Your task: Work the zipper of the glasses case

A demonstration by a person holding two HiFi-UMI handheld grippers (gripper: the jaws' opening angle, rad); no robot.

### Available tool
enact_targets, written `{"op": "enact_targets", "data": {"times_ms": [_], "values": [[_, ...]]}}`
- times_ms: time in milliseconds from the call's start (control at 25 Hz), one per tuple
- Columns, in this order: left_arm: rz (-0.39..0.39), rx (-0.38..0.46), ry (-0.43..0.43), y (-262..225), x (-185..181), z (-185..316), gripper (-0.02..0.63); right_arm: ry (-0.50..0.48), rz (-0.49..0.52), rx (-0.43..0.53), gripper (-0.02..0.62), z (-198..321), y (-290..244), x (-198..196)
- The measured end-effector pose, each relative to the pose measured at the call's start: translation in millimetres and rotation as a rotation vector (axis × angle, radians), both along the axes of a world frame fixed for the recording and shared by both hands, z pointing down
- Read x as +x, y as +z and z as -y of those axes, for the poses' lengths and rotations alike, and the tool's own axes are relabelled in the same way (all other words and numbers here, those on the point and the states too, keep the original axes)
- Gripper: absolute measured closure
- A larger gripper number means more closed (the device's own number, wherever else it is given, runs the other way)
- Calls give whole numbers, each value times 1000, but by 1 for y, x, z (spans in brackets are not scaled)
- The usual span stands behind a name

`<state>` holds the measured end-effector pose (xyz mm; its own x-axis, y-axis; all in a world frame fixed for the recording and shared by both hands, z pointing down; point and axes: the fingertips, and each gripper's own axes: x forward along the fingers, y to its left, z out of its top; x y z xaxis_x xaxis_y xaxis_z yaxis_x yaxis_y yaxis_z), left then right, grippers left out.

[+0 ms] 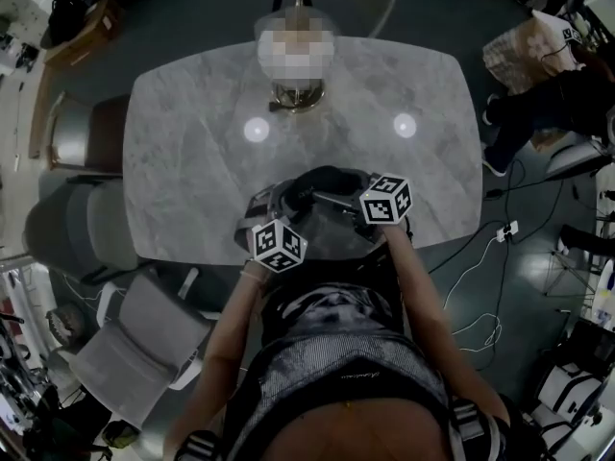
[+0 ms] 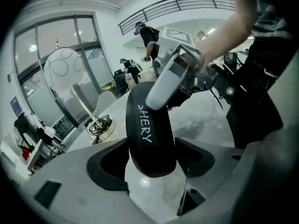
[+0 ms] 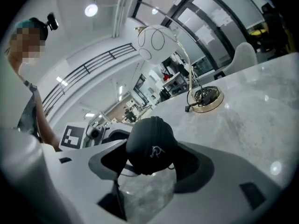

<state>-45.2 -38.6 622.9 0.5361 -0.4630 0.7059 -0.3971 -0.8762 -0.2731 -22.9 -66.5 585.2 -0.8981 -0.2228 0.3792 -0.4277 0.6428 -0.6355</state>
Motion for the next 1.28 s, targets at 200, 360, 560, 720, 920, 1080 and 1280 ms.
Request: {"op": "enact_targets", "data": {"times_ms": [200, 360, 560, 720, 920, 1080, 1280], "values": [[75, -27, 52, 21, -7, -1, 303, 49, -149, 8, 281, 5, 16, 27], [121, -70, 102, 41, -5, -7, 320, 30, -260, 27, 282, 2, 33, 32], [152, -100, 137, 52, -2, -6, 324, -63, -366, 42, 282, -11, 50, 20], [147, -137, 132, 59, -4, -3, 324, -49, -406, 55, 282, -8, 57, 16], [125, -194, 126, 64, -6, -2, 324, -50, -549, 121, 351, 1, 64, 16], [65, -209, 69, 61, -11, 1, 322, -62, -632, 186, 374, 8, 73, 15], [-64, -228, -61, 41, -22, 2, 323, -67, -643, 198, 374, 12, 75, 14]]}}
